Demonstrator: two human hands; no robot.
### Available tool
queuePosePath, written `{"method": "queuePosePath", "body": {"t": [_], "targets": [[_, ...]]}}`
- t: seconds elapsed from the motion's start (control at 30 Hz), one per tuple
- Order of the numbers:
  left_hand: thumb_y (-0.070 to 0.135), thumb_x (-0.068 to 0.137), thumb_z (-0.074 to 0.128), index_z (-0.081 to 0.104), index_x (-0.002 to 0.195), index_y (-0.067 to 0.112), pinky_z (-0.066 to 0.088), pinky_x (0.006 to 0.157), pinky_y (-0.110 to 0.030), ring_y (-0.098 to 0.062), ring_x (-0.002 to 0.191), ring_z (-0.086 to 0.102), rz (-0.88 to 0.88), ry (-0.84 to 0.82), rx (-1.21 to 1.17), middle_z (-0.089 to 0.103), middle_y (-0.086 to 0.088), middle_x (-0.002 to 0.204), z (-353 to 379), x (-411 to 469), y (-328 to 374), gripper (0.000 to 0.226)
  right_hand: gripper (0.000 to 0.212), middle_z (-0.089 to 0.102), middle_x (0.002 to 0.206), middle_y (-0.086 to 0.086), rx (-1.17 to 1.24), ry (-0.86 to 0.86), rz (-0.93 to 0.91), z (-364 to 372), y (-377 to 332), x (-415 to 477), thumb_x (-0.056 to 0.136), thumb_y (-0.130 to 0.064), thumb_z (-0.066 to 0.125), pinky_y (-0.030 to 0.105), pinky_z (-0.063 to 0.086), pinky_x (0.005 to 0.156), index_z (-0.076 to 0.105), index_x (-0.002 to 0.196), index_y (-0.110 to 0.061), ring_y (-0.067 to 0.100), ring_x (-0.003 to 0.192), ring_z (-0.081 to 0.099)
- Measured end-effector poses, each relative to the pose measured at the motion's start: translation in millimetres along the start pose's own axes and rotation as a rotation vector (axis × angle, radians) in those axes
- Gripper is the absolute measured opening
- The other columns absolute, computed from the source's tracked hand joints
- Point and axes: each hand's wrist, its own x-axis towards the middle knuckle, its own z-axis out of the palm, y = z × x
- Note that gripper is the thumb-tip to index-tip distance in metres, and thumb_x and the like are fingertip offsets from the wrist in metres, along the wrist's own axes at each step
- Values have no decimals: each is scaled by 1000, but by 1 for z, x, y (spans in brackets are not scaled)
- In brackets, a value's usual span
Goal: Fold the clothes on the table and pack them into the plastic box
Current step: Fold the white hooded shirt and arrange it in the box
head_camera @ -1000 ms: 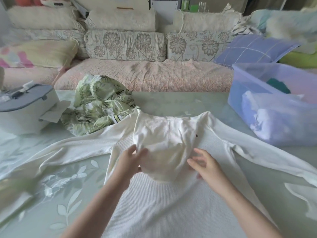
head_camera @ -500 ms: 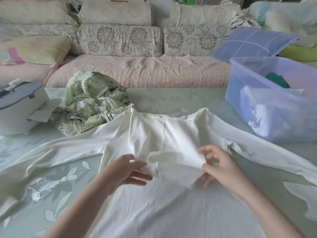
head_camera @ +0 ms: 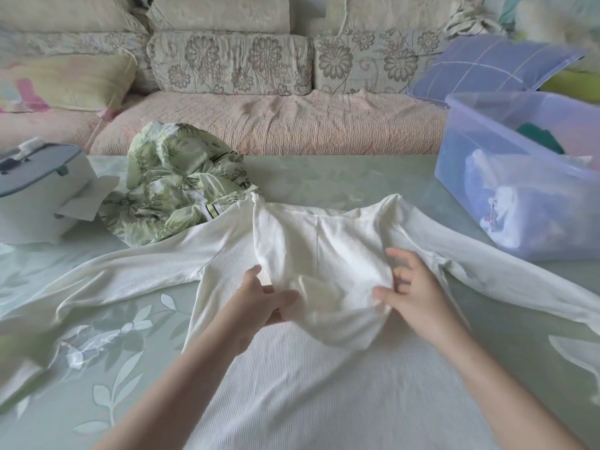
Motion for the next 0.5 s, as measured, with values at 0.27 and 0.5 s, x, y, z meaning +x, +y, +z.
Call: {"method": "queuePosePath", "body": {"t": [0.27, 0.5], "targets": [[32, 87, 64, 28, 146, 13, 42, 89, -25, -17, 106, 55, 306, 224, 852, 44, -7, 130, -20, 11, -11, 71, 33, 56, 106, -2, -402, 101, -53, -16, 9, 6, 81, -24, 73, 29, 43, 81, 62, 113, -21, 15, 87, 58], [17, 92, 58, 51, 115, 12, 42, 72, -27, -19, 97, 58, 462, 380, 622, 61, -8, 117, -34, 70, 27, 24, 41, 68, 110, 4, -429, 283, 8, -10, -5, 86, 88, -34, 62, 35, 41, 85, 51, 123, -15, 26, 112, 57]]}}
